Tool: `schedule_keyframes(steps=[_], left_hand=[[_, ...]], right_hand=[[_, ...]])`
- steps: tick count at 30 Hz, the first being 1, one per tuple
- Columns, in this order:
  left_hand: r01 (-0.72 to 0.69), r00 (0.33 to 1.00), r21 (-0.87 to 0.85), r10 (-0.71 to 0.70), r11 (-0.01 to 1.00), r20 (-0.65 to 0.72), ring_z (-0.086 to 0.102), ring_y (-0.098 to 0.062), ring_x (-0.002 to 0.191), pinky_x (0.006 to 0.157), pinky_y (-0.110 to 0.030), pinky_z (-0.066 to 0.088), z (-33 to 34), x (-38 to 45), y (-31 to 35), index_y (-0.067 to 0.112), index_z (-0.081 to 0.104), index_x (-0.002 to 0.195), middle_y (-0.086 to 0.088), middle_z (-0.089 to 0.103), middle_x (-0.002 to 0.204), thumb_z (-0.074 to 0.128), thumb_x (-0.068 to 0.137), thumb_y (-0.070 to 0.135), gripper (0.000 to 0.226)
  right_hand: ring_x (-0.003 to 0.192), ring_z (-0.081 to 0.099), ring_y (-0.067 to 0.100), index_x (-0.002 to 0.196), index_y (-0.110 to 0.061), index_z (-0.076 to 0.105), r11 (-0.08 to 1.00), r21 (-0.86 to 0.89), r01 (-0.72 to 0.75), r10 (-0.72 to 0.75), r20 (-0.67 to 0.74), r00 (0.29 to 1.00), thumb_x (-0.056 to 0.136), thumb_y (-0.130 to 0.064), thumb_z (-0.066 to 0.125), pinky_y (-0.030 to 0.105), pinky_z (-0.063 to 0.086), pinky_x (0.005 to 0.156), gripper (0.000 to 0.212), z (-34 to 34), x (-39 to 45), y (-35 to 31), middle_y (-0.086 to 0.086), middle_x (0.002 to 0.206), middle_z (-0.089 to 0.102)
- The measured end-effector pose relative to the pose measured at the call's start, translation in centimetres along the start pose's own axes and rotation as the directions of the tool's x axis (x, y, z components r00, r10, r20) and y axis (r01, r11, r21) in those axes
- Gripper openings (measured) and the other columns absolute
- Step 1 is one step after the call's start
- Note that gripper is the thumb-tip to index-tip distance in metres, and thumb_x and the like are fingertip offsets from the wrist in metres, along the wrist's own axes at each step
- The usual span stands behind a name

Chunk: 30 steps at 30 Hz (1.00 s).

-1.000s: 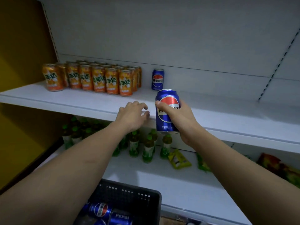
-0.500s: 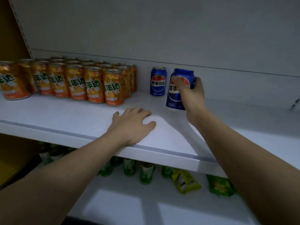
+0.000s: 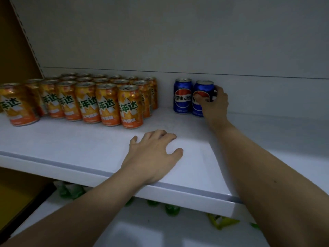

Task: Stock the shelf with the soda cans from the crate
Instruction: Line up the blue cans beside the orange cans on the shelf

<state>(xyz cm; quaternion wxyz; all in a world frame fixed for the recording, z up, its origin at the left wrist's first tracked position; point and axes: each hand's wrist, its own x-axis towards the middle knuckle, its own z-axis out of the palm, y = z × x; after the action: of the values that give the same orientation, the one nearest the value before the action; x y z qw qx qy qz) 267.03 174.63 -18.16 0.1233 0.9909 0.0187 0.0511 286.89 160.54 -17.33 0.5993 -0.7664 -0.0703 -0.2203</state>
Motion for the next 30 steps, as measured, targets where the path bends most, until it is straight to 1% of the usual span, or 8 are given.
schedule_keyframes(steps=[3,7,11,16,20,22,25,30], left_hand=[[0.001,1.000,0.003,-0.001,1.000,0.000,0.022,-0.010,0.141,0.118,-0.051,0.012,-0.1,0.0,0.0,0.045,0.030,0.144,0.018,0.027,0.152,0.027,0.095,0.062,0.052],[0.004,1.000,-0.005,-0.004,1.000,-0.002,0.022,-0.009,0.141,0.118,-0.051,0.011,-0.1,-0.1,0.1,0.045,0.031,0.144,0.018,0.027,0.152,0.028,0.096,0.060,0.050],[0.006,1.000,-0.008,-0.006,1.000,-0.010,0.022,-0.009,0.141,0.118,-0.050,0.010,-0.1,-0.1,0.1,0.045,0.032,0.144,0.019,0.028,0.152,0.028,0.096,0.060,0.050],[0.009,1.000,-0.021,-0.010,1.000,-0.022,0.024,-0.009,0.141,0.118,-0.050,0.011,-0.1,-0.2,0.0,0.044,0.035,0.143,0.018,0.030,0.152,0.030,0.095,0.061,0.051],[0.005,0.999,-0.026,-0.005,1.000,-0.033,0.026,-0.012,0.141,0.117,-0.051,0.013,-0.2,-0.3,0.2,0.042,0.037,0.144,0.015,0.031,0.153,0.031,0.095,0.060,0.052],[0.011,0.999,-0.039,-0.012,0.999,-0.033,0.028,-0.013,0.141,0.117,-0.052,0.015,-0.4,-0.4,0.2,0.040,0.039,0.143,0.014,0.033,0.153,0.033,0.095,0.059,0.052],[0.028,0.999,-0.048,-0.030,0.998,-0.044,0.032,-0.018,0.139,0.116,-0.050,0.020,-0.7,-0.8,0.4,0.035,0.043,0.142,0.008,0.038,0.151,0.036,0.096,0.055,0.051],[0.122,0.986,-0.037,-0.125,0.992,-0.113,0.044,-0.026,0.126,0.103,-0.044,0.035,-1.6,-3.7,1.9,0.024,0.054,0.134,-0.005,0.051,0.137,0.037,0.097,0.046,0.047]], right_hand=[[0.125,0.048,0.028,0.147,-0.014,0.038,0.997,-0.073,0.031,-0.028,0.050,0.998,0.084,-0.023,0.077,0.039,0.042,0.106,0.075,0.1,-0.4,0.6,0.012,0.139,0.046],[0.112,0.054,0.013,0.138,-0.007,0.042,0.999,-0.038,-0.002,0.005,0.067,0.998,0.087,-0.010,0.072,0.013,0.041,0.083,0.059,-0.1,-0.5,1.0,0.010,0.134,0.056],[0.119,0.056,0.021,0.138,-0.006,0.040,0.998,-0.050,-0.033,0.036,0.065,0.997,0.087,-0.012,0.073,0.020,0.043,0.089,0.061,0.0,-0.4,1.0,0.011,0.135,0.054],[0.122,0.051,0.033,0.136,-0.002,0.039,0.983,-0.171,-0.065,0.069,0.017,0.997,0.084,-0.019,0.076,0.042,0.047,0.101,0.066,-0.1,-0.9,0.9,0.018,0.135,0.047],[0.122,0.049,0.036,0.130,0.000,0.042,0.939,-0.327,-0.103,0.113,0.013,0.994,0.087,-0.021,0.072,0.040,0.044,0.098,0.056,-1.5,-2.7,-0.2,0.020,0.134,0.048],[0.120,0.052,0.033,0.128,-0.003,0.043,0.930,-0.343,-0.133,0.173,0.089,0.981,0.090,-0.027,0.069,0.036,0.045,0.087,0.052,-2.7,-4.5,-1.6,0.016,0.132,0.052],[0.110,0.055,0.026,0.133,-0.007,0.043,0.870,-0.485,-0.086,0.257,0.298,0.919,0.094,-0.033,0.064,0.031,0.040,0.079,0.052,-4.8,-7.9,-4.4,0.010,0.129,0.055],[0.092,0.064,0.026,0.116,-0.005,0.060,0.739,-0.670,0.074,0.426,0.549,0.719,0.095,-0.040,0.061,0.037,0.054,0.084,0.042,-8.0,-13.6,-10.7,0.013,0.107,0.067]])
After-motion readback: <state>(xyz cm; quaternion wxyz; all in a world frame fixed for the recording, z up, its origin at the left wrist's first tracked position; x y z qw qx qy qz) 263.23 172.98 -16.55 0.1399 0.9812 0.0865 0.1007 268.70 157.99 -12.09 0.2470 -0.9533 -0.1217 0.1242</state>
